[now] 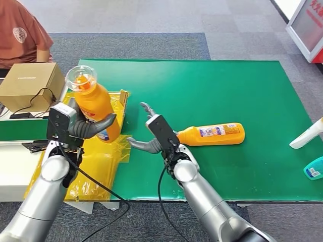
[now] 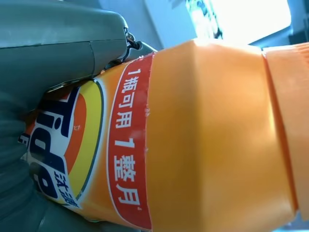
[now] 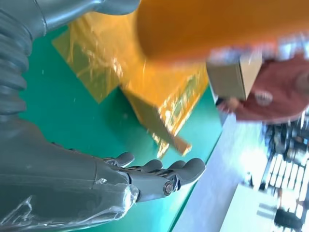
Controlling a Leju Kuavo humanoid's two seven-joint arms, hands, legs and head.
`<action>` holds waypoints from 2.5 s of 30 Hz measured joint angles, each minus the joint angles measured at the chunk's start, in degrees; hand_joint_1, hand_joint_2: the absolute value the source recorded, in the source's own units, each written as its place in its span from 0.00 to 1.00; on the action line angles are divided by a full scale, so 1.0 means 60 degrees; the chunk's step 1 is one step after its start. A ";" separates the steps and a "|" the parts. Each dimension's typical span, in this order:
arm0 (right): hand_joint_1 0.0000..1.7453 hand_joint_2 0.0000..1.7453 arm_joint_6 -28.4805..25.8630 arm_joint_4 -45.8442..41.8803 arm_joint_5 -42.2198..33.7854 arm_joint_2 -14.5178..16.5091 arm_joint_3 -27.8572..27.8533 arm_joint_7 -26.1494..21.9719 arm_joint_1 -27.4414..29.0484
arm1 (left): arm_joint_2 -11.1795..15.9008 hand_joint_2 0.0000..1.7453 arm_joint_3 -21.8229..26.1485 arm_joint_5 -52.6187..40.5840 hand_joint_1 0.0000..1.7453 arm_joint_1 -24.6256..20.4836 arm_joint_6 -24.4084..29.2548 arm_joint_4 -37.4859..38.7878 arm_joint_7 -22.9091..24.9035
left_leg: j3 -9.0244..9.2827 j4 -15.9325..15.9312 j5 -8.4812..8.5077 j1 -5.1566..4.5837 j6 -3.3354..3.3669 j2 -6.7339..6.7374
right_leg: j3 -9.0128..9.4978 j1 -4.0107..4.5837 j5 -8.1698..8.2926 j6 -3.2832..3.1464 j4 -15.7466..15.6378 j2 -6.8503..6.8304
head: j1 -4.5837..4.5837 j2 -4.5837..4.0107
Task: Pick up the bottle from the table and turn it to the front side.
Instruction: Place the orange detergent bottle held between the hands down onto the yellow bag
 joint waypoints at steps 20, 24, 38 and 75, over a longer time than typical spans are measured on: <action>0.00 1.00 -0.0702 -0.3215 0.0997 -0.0614 -0.0824 -0.0262 0.0571 | 0.0784 1.00 0.0430 -0.9899 1.00 -0.0392 0.2359 0.2125 0.1524 | -0.0003 0.0000 0.0000 0.0000 0.0000 0.0002 | -0.0010 -0.0001 0.0000 -0.0001 0.0001 0.0003 | -0.0001 0.0000; 0.00 1.00 -0.0680 -0.3574 0.1033 -0.0618 -0.0823 -0.0280 0.0645 | 0.0733 1.00 0.0405 -1.0151 1.00 -0.0451 0.2333 0.2493 0.1569 | -0.0004 0.0001 0.0000 0.0000 0.0000 0.0002 | -0.0010 -0.0001 0.0000 0.0000 0.0001 0.0002 | -0.0001 0.0000; 0.00 1.00 -0.0441 -0.5083 0.1382 -0.0639 -0.0431 -0.0529 0.0933 | -0.0118 1.00 -0.0235 -1.2089 1.00 -0.0819 0.2165 0.5233 0.1349 | -0.0007 0.0001 -0.0001 -0.0001 0.0000 0.0001 | -0.0010 -0.0002 0.0000 0.0000 0.0000 0.0002 | -0.0001 0.0000; 0.00 1.00 -0.0562 -0.5331 0.1365 -0.0682 -0.0343 -0.0576 0.1246 | -0.0678 1.00 -0.0594 -1.1899 0.00 -0.0708 0.2453 0.6653 0.1266 | -0.0012 0.0000 0.0000 0.0000 0.0000 0.0000 | -0.0010 -0.0001 0.0001 0.0001 0.0001 0.0001 | 0.0001 0.0000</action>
